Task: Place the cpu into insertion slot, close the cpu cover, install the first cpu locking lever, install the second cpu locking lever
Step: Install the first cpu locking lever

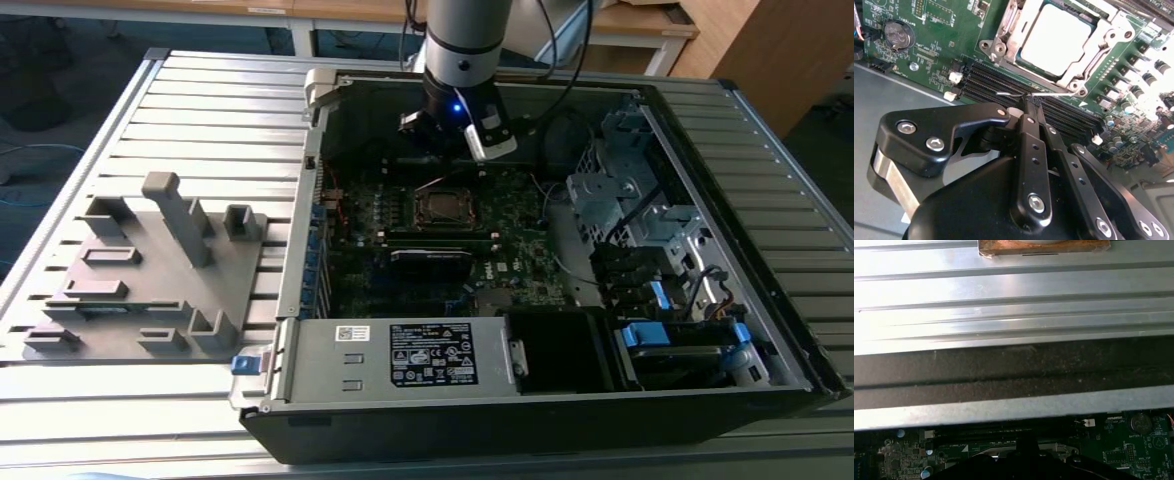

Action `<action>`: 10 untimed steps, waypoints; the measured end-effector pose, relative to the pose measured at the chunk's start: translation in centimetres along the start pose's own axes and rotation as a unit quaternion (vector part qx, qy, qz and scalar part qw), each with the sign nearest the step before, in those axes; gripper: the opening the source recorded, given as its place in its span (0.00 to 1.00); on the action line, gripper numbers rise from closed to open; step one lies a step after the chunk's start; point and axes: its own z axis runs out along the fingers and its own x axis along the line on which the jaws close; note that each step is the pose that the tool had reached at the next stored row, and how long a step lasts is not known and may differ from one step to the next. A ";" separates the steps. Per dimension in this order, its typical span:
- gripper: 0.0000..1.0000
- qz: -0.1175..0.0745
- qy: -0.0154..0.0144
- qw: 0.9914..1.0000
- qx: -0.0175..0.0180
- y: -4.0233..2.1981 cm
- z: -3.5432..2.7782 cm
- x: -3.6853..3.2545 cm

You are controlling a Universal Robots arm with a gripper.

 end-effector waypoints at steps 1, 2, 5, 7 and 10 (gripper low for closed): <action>0.11 0.001 0.000 1.000 0.000 -0.01 0.06 0.00; 0.11 0.001 0.000 1.000 0.001 -0.02 0.12 -0.01; 0.11 0.008 -0.001 1.000 0.001 -0.04 0.28 -0.02; 0.11 0.015 -0.002 1.000 0.001 -0.06 0.39 -0.04; 0.11 0.024 -0.004 1.000 0.001 -0.07 0.44 -0.06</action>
